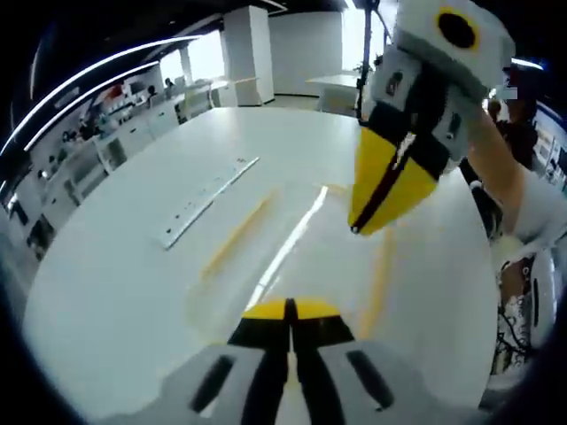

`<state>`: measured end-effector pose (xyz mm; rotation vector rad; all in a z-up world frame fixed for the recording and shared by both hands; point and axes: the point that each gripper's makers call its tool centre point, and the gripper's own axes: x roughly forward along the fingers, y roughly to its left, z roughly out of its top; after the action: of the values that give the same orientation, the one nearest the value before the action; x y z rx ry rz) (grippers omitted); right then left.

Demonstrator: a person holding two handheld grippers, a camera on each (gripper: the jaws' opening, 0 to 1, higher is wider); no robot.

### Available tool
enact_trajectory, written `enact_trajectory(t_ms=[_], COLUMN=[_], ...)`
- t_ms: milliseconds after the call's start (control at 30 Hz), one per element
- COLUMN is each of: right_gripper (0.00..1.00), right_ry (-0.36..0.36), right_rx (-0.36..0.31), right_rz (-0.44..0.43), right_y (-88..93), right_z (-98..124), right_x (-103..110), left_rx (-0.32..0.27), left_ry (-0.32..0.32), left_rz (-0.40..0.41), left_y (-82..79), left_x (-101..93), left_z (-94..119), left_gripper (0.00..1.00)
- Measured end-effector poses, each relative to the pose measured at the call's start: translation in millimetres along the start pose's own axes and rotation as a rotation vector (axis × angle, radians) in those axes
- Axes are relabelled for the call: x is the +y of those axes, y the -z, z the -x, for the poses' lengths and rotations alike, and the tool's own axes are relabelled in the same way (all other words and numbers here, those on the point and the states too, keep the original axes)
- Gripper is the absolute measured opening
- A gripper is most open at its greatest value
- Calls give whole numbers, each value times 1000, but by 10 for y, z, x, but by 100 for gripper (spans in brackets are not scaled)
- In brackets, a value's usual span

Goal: Snap each plastic latch of the storage box into its locked position after aligning the lid with the box until every specified latch is closed and the lid sits flush.

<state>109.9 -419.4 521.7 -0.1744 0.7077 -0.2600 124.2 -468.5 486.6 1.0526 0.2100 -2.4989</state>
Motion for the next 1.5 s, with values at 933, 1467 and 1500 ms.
enact_trajectory(t_ms=[933, 1467, 1500], right_gripper=[0, 0, 0], right_ry=[84, 123, 124], right_rx=[243, 237, 240], right_rz=[-1, -36, -34], right_y=[627, 605, 604], right_z=[-621, -599, -599], right_x=[554, 527, 534], left_rx=[117, 116, 113], left_ry=[-104, -88, -86], left_rz=[-20, -19, -21], left_y=[67, 63, 62], left_x=[12, -32, -42], left_z=[-12, 14, 15], left_gripper=[0, 0, 0])
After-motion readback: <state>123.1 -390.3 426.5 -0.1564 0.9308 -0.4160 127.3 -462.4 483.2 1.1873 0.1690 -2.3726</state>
